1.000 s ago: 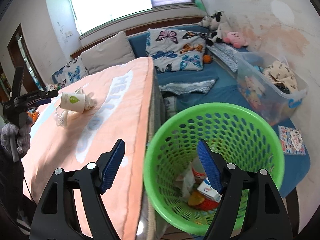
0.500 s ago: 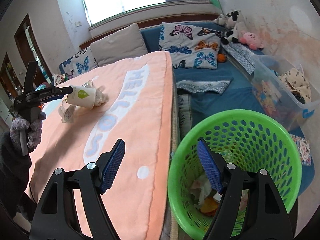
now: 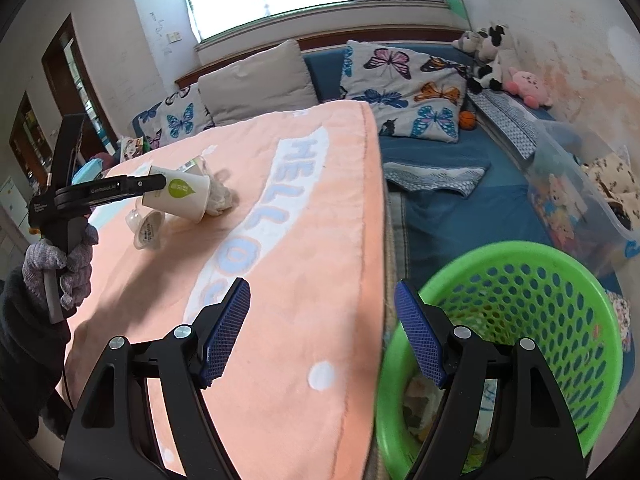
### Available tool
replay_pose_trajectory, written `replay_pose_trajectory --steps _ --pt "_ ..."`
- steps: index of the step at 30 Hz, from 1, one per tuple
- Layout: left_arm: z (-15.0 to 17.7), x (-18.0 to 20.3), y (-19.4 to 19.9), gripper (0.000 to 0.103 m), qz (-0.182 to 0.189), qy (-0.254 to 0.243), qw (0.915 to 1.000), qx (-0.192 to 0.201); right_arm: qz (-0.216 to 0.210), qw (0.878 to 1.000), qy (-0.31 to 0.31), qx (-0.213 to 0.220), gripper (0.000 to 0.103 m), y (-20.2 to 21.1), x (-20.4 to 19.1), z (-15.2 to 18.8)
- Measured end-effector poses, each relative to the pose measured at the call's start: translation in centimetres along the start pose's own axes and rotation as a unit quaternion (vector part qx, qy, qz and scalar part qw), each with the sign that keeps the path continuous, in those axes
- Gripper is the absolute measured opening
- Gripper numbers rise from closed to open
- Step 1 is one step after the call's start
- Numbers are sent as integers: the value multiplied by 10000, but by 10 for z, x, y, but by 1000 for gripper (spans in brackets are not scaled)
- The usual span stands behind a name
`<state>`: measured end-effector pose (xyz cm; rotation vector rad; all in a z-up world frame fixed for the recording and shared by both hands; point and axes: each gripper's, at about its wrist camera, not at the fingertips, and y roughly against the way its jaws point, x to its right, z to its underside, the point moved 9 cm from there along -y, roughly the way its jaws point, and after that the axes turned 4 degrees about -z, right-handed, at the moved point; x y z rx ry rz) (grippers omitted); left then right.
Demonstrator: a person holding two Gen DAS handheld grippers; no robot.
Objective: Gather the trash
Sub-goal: 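Grasp the white paper cup with the left tool while the right tool approaches the crumpled paper, then grasp the crumpled red-and-white paper with the right tool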
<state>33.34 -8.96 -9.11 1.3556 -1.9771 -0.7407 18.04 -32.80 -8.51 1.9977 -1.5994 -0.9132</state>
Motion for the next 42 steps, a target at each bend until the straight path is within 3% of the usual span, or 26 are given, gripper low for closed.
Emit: replay_pose_trajectory --steps 8,20,35,40,42 --pt "-9 -4 48 56 -61 7 9995 314 -276 9992 273 -70 75 -26 -34 -20" --pt "-6 -39 113 56 -211 292 9972 649 -755 9939 737 -323 74 -101 -99 -49" --pt "6 -67 125 56 -274 388 9968 642 -979 9920 505 -618 69 -186 -123 -72" --pt "9 -71 124 56 -260 397 9970 610 -967 9921 425 -671 65 -203 -126 -75" --pt "9 -71 122 56 -262 406 9971 589 -968 9917 445 -719 57 -207 -126 -73"
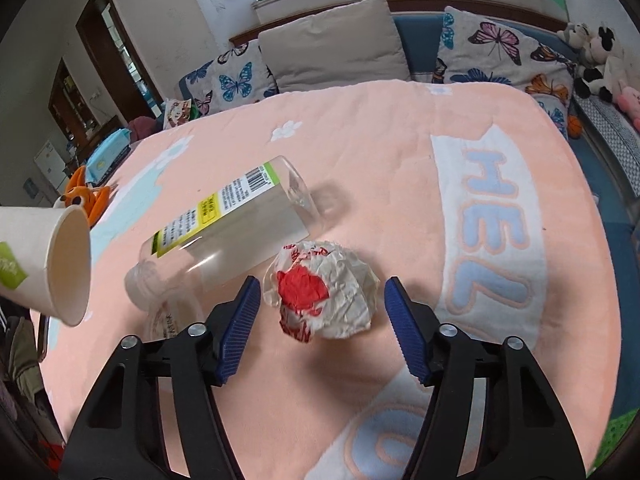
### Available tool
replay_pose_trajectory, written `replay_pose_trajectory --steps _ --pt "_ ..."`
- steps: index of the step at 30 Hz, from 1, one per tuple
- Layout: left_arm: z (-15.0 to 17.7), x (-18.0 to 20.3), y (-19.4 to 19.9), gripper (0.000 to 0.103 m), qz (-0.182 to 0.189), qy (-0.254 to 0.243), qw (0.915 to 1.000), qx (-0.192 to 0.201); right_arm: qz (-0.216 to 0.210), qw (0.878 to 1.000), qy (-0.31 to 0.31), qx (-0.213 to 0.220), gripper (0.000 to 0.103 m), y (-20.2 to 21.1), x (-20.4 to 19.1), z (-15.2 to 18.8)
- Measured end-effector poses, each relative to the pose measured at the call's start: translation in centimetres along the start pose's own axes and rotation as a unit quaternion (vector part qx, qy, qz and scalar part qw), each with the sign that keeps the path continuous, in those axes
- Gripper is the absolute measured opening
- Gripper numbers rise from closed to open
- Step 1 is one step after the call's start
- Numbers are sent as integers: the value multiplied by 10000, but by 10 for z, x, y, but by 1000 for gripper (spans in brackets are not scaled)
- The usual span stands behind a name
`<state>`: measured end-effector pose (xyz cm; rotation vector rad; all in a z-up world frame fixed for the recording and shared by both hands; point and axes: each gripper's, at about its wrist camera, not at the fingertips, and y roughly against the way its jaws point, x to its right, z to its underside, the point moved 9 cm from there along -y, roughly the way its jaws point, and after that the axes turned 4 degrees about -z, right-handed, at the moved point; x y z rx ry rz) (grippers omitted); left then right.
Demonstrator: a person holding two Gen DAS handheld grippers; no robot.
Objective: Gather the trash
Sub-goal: 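Grasp the crumpled red-and-white paper with the right tool, then carry the white cup and crumpled paper over the green basket with both tools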
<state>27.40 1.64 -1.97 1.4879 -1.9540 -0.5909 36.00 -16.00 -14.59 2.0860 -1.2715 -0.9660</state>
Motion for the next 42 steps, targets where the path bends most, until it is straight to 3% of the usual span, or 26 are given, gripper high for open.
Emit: replay_pose_trajectory --steps 6,20,33,42 --pt "3 2 -4 56 18 1 10000 -48 -4 10000 42 -8 45 2 -1 4" --pt "7 27 2 56 165 -119 9998 -29 179 9992 199 307 43 65 2 20" --pt "19 93 7 56 609 -435 9972 -68 471 9972 -130 574 43 145 28 68" --pt "34 150 -1 56 976 -735 9923 -220 893 9919 -427 799 43 213 63 110"
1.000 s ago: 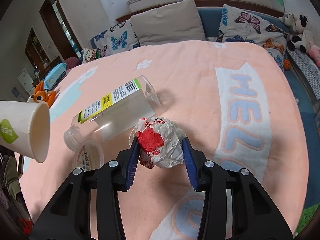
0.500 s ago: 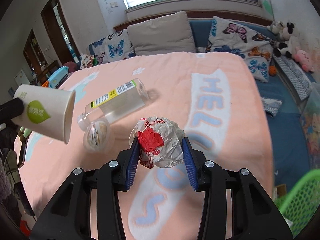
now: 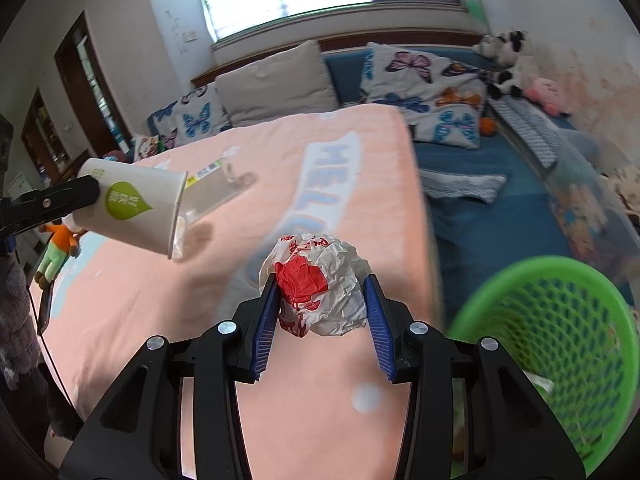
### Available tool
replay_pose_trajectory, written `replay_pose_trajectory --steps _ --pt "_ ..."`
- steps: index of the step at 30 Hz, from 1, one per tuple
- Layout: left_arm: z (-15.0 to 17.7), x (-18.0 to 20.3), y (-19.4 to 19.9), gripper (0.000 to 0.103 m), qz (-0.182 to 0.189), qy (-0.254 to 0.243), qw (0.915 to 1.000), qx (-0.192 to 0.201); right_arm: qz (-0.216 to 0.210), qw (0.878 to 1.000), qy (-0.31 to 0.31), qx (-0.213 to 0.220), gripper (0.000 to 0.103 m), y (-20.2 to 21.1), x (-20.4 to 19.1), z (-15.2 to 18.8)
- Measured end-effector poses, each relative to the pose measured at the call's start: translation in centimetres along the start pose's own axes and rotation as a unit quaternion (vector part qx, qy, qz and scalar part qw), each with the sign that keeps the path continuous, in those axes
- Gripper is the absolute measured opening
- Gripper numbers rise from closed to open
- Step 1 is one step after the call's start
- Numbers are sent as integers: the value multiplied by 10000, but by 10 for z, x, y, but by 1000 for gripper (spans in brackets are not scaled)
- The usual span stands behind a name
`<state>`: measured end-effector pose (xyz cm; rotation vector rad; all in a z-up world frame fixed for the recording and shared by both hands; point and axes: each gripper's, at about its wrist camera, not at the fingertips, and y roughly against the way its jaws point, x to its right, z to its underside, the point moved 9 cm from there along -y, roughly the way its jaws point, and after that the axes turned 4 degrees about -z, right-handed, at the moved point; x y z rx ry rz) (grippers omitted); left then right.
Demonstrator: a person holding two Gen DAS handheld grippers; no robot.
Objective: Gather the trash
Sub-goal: 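Carry the white cup and crumpled paper over the green basket with both tools, then open both tools to drop the cup and paper into the basket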
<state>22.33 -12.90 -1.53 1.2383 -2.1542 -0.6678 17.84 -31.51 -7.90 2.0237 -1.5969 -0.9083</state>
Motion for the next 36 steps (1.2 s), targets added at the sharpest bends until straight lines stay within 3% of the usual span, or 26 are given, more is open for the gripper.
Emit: replay_pose_trajectory --steps 18,26,36 --pt "17 121 -45 56 717 -767 9936 -423 1291 9870 -950 104 47 94 140 72" --pt "35 165 -62 56 930 -1073 9877 -658 1494 9798 -1322 174 55 115 169 93" --pt "56 204 -90 56 1083 -1283 9810 -974 1511 9760 -1528 342 62 132 174 98"
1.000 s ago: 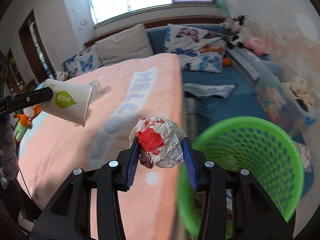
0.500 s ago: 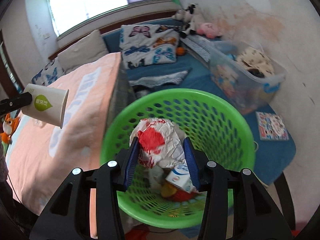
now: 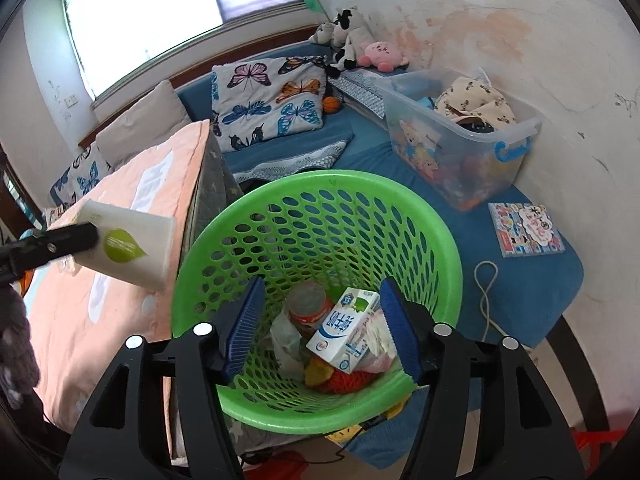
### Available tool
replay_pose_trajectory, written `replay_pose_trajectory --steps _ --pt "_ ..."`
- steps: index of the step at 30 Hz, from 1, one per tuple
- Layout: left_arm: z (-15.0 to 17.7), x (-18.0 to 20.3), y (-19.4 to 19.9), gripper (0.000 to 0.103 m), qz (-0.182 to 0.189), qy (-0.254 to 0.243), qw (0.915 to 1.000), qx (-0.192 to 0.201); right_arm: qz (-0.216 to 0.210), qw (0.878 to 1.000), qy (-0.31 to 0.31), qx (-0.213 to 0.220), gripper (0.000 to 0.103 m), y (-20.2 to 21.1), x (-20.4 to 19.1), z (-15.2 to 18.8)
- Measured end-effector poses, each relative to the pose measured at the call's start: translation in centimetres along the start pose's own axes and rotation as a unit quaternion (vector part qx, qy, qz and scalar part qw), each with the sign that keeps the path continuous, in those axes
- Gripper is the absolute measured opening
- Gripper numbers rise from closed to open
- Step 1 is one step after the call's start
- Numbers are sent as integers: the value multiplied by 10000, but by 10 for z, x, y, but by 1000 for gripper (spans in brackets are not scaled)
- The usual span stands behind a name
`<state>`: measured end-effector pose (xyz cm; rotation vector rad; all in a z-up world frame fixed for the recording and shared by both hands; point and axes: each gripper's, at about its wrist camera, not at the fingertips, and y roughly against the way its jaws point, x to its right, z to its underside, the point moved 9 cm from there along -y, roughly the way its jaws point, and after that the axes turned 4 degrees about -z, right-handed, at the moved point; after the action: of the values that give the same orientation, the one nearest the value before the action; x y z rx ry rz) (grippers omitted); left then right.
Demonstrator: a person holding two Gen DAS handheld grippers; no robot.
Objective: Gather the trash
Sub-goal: 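Open both tools to drop the cup and paper into the basket, then move both tools back over the bedspread toward the clear bottle and jelly cup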
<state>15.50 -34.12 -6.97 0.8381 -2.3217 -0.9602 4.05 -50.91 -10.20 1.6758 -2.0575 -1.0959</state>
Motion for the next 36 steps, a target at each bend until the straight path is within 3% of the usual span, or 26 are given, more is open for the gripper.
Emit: replay_pose_trajectory --steps 13,22,27,36 --pt "10 24 -29 57 237 -66 9992 -318 -28 9999 -68 104 63 8 1 -3" --pt "18 17 -26 58 206 -15 9992 -338 -106 9999 -17 91 63 8 -7 -3" --pt "22 -9 -9 58 -15 128 9997 -218 -226 9997 92 76 63 4 -21 -6" --pt "31 -92 33 58 -684 680 9953 15 -572 9972 477 -72 64 -16 -72 -10"
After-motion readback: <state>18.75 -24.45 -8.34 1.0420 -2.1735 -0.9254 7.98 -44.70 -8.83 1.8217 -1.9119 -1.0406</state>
